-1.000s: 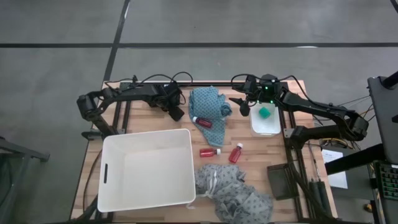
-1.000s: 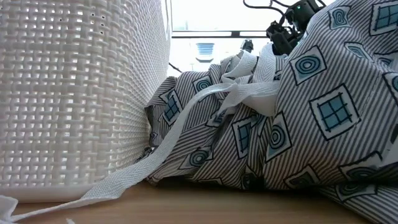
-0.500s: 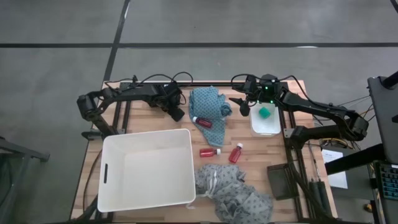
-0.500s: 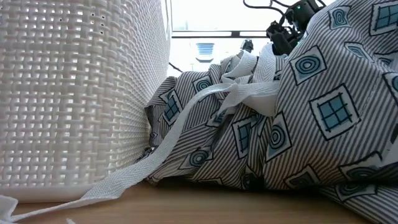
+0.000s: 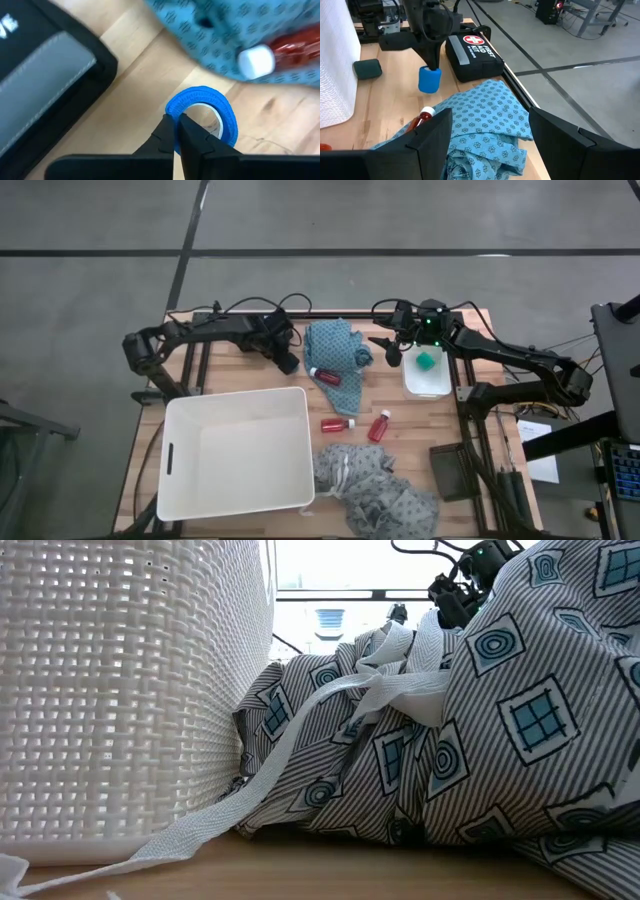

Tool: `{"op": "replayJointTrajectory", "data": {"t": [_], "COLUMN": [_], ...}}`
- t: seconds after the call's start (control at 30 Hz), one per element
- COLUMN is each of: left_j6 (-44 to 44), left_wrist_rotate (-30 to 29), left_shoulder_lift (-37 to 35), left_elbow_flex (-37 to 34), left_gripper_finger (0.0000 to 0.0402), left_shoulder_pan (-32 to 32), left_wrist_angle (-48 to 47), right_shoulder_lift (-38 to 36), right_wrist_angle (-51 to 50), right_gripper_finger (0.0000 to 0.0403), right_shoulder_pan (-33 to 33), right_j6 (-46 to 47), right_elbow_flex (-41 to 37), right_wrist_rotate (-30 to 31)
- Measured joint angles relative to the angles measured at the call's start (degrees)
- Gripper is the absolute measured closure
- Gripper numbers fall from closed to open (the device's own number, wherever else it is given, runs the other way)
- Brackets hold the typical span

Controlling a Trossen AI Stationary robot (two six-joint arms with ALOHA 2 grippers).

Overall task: Pick & Place Medicine items
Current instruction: Put the blue bandage into the small white bin

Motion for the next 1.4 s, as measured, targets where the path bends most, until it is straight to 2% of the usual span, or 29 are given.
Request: {"op": "replayJointTrajectory", "data": {"t": [0.23, 0.57, 0.93, 1.07, 1.27, 1.4], "left_j6": [1.54, 1.64, 1.8, 4.78, 14.38, 15.17], "left_wrist_rotate": [0.16, 0.18, 0.19, 0.18, 0.2, 0.56], "left_shoulder_lift": [-2.48, -6.6, -6.67, -6.56, -5.34, -5.01], "left_elbow_flex": [2.07, 2.02, 1.86, 1.85, 1.51, 1.47], "left_gripper_finger": [0.0393, 0.0393, 0.0393, 0.0393, 0.0391, 0.0375], "left_shoulder_pan": [-1.37, -3.75, -7.43, -8.95, -11.12, -11.54], "left_wrist_angle": [2.74, 22.61, 35.86, 40.8, 48.95, 51.47], "right_shoulder_lift": [0.0, 0.0, 0.0, 0.0, 0.0, 0.0], "right_wrist_angle": [0.01, 0.01, 0.0, 0.0, 0.0, 0.0], "right_gripper_finger": [0.0142, 0.0142, 0.0142, 0.0142, 0.0142, 0.0142], "right_shoulder_pan": [-0.02, -0.01, -0.02, -0.02, -0.01, -0.01], "right_j6": [0.0, 0.0, 0.0, 0.0, 0.0, 0.0], "right_elbow_flex": [0.0, 0.0, 0.0, 0.0, 0.0, 0.0], "right_wrist_rotate": [0.0, 0.0, 0.0, 0.0, 0.0, 0.0]}}
